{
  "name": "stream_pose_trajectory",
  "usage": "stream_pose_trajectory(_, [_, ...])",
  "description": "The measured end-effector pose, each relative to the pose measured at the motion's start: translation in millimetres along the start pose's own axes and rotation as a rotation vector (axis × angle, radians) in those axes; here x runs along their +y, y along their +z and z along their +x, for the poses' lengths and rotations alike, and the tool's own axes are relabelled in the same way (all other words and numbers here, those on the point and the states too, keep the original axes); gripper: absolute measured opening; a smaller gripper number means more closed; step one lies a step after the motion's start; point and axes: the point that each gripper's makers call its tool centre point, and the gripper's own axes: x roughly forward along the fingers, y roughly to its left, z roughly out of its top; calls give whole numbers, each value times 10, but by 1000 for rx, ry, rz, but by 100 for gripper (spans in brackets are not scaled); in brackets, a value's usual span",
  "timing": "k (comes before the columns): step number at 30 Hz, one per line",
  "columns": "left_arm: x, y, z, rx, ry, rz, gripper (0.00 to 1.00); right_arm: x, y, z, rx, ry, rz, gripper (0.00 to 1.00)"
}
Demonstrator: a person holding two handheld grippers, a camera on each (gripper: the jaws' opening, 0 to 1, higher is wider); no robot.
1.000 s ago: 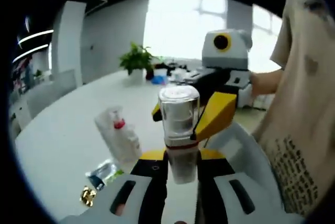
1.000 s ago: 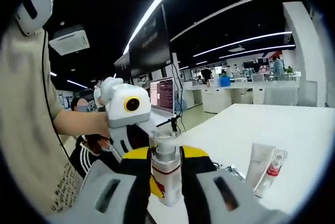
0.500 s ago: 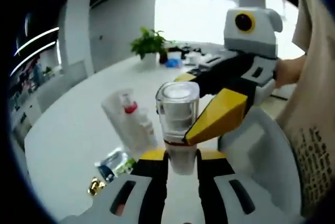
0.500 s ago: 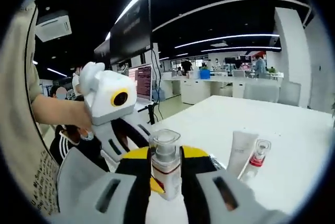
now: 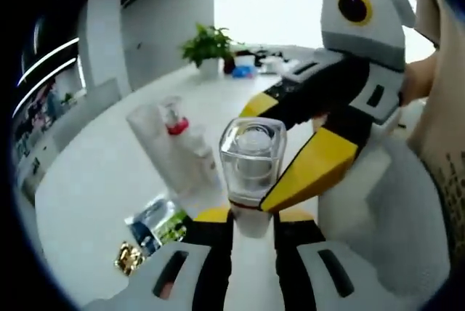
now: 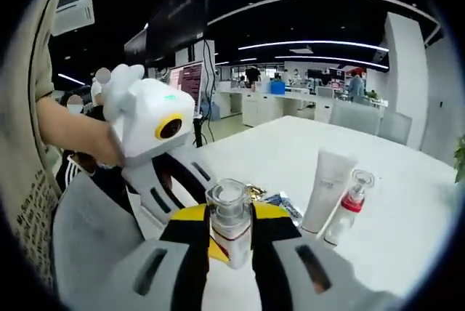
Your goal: Arrange the skincare products in the storage area until every visible bottle or jar stands upright without overlapping.
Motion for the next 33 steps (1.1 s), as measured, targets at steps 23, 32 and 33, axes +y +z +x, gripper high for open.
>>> stream_pose_trajectory(23, [177, -500, 540, 91, 7, 29, 18, -163, -632, 213, 124, -52, 18, 21])
stream_pose_trajectory(32, [211, -498, 564, 83, 0, 37, 18, -216, -642, 239, 104, -68, 40, 22])
stream_pose_trajectory(33, [212, -495, 564, 83, 0, 36, 18, -222, -641, 241, 103, -70, 42, 22])
